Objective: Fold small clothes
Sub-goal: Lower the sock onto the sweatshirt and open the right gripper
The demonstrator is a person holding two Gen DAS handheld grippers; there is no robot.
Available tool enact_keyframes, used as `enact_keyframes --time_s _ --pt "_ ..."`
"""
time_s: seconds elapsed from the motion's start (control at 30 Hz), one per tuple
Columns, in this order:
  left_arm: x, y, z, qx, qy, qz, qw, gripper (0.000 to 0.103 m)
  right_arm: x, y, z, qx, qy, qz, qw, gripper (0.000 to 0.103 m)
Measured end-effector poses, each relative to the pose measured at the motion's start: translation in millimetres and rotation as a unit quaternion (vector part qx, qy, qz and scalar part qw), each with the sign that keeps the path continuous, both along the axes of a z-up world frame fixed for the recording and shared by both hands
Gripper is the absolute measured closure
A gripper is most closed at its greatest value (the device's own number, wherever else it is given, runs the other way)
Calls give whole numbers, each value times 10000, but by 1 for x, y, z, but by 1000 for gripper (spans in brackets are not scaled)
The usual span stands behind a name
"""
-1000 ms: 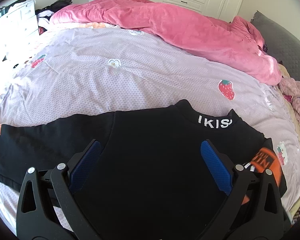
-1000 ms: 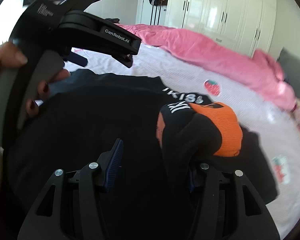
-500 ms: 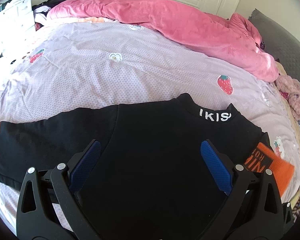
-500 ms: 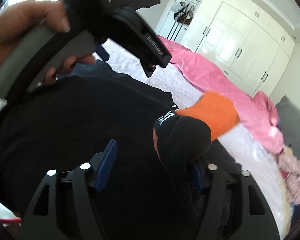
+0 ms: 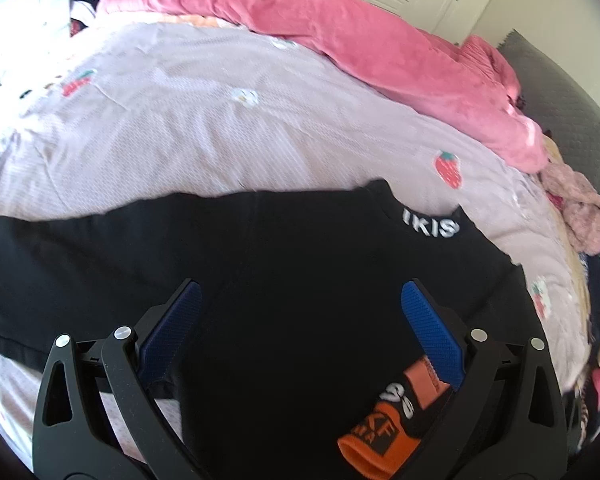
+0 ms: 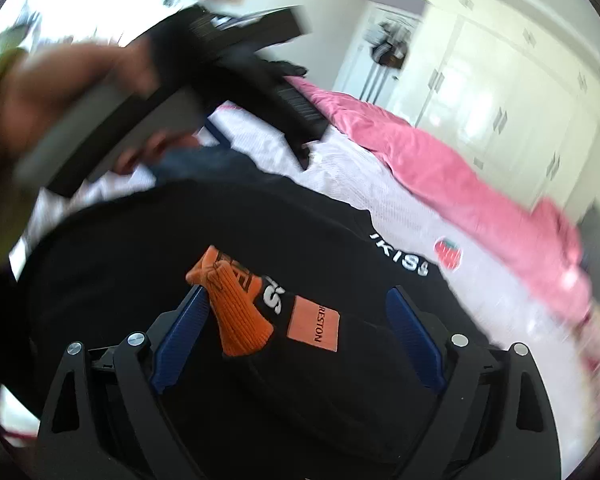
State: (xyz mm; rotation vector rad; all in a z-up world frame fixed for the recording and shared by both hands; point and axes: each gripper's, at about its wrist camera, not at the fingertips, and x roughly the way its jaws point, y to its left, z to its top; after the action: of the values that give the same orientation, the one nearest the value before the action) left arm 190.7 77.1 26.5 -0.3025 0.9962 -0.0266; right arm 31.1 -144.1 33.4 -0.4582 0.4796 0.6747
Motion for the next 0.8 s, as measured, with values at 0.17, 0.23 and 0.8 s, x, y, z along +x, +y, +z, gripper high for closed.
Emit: enact_keyframes --time_s 0.17,0.23,0.8 --pt "-12 -19 -11 136 210 -478 9985 9 17 -35 18 878 392 -298 9949 12" --pt "-19 -29 -18 125 326 -707 9969 9 20 -51 24 1191 424 -514 9906 12" --pt "-51 -114 -57 661 284 -2191 9730 48 71 -161 16 2460 1092 -2691 9247 12"
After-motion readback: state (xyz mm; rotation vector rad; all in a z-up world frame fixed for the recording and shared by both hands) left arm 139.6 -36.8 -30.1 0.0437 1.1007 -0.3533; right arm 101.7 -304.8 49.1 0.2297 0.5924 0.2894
